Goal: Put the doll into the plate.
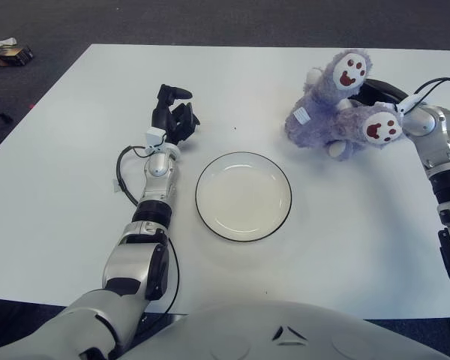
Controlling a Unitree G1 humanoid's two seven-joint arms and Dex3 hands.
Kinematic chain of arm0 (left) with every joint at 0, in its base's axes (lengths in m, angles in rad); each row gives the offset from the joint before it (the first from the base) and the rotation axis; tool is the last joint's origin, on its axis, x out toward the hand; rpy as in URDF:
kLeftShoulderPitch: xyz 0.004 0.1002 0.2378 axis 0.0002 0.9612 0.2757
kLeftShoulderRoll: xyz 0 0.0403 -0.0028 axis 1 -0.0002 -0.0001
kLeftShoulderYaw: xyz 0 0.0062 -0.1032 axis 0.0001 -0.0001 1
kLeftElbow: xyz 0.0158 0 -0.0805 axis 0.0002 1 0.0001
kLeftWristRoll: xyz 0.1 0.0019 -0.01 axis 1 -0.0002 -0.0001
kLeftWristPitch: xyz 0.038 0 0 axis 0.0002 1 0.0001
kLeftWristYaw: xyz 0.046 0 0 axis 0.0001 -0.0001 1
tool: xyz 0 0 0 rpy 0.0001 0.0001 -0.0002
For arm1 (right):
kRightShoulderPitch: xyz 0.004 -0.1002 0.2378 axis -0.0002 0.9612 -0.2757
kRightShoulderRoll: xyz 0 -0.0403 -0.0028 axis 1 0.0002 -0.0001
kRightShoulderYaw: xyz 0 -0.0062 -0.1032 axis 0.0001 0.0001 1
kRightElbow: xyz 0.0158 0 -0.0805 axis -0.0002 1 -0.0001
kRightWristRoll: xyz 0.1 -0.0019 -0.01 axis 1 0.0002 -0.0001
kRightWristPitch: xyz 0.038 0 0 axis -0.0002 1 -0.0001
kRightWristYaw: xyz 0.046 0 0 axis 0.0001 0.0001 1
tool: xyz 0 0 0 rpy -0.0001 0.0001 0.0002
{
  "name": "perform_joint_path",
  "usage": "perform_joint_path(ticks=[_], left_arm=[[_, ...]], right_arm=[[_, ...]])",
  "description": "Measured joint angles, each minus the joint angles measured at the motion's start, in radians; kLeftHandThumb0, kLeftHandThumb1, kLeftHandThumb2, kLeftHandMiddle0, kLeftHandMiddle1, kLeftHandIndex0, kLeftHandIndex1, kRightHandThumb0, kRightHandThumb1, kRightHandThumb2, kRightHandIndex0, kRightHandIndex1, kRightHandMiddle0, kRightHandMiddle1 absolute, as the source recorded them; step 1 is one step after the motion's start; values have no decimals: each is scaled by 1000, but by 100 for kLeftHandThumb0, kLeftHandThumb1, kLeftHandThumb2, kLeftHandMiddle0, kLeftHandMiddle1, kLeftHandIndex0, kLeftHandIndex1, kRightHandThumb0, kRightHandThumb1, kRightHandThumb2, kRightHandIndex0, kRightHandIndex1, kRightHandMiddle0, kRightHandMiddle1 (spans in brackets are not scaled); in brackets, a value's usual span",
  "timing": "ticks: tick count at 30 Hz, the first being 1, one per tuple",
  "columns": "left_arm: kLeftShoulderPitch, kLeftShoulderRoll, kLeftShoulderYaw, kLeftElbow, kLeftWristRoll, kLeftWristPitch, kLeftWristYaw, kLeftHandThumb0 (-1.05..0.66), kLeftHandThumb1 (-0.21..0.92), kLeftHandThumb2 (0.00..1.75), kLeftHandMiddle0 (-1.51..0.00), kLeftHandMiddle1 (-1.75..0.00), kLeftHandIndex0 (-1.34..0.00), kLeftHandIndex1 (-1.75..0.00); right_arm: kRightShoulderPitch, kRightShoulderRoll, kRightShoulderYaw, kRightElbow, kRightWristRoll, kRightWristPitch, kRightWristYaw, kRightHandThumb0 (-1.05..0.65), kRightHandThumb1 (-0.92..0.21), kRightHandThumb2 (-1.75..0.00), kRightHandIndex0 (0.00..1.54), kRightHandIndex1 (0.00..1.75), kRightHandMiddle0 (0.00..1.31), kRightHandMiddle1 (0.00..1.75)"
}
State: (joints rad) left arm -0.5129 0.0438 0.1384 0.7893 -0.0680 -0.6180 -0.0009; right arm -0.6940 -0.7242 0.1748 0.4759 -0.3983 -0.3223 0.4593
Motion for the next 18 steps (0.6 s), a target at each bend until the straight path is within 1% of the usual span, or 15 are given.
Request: perform_joint_path(ticks=[9,12,18], left_arm=[[-1,0,0,1,0,3,0,-36,78,70,-84,-175,-29,-175],[-1,2,0,2,0,9,0,-36,78,70,-84,-175,-29,-175],[-5,2,1,8,0,17,0,-37,78,70,-84,-175,-29,-175]], right_arm=[[-27,1,-26,-67,23,37,13,0,-29,-132,66,164,42,175],[-26,15,-39,-107,41,60,13,0,-29,-132,66,164,42,175],[-26,40,-48,-154,72,71,13,0,-28,-133,67,164,42,175]])
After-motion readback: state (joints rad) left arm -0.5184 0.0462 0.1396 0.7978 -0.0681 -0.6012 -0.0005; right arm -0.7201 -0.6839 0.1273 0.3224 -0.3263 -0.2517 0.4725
